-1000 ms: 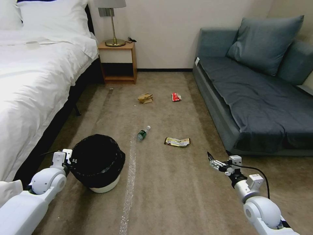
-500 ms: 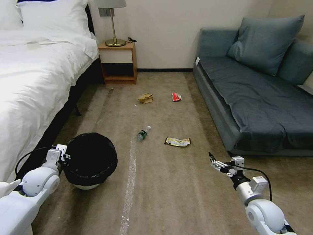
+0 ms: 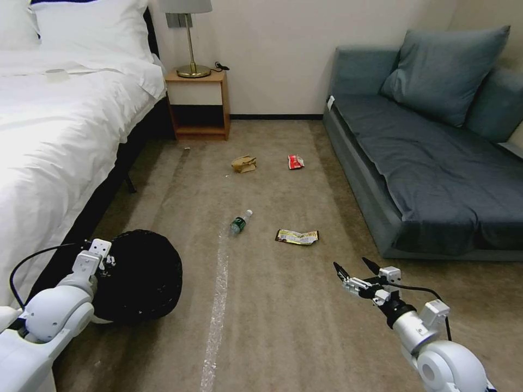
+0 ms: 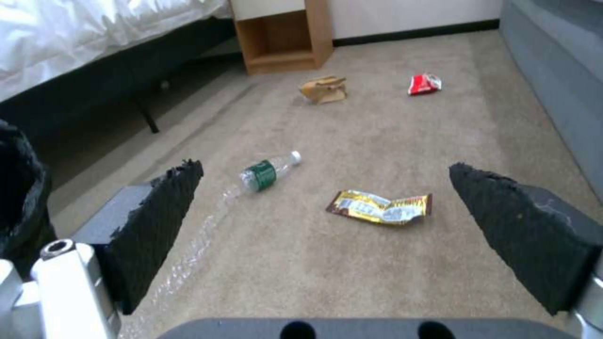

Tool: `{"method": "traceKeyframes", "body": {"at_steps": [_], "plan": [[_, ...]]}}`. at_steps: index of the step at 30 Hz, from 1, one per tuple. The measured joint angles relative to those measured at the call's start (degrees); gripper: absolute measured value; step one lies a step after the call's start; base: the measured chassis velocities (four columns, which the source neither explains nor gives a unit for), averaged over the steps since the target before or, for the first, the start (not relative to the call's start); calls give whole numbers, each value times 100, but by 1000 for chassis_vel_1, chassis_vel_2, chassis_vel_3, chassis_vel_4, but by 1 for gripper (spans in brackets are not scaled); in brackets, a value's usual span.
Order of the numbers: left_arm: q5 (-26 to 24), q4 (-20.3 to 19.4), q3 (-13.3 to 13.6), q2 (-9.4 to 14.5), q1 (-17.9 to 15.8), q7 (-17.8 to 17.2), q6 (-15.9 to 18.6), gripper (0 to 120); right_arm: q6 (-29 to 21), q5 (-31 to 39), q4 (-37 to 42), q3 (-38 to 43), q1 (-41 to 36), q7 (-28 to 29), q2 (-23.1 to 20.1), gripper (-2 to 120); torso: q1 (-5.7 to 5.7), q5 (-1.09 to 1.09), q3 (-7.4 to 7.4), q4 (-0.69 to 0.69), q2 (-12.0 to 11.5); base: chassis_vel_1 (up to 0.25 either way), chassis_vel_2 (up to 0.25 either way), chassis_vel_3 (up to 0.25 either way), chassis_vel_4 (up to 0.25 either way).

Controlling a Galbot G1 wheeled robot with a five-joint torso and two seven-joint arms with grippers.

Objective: Pick up the trash bin, then pick up the garbage on the floor and place it into the trash bin.

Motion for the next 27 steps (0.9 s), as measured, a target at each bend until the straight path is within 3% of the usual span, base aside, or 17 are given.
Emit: {"method": "traceKeyframes", "body": {"at_steps": [9,13,27], "plan": [[-205,-358,-304,229,226,-69,115,5,21,9,184,98,-113,-32,-76,100,0,0,0,0,0,0,0,0,0],[-302,-574,-573,350,430,-92,156,5,86,-7,229,127,-158,-111,-95,100,0,0,0,0,0,0,0,0,0],[-127,-672,-815,188,723,-16,91,5,277,-43,248,56,-102,-255,-34,100,0,0,0,0,0,0,0,0,0]]}}
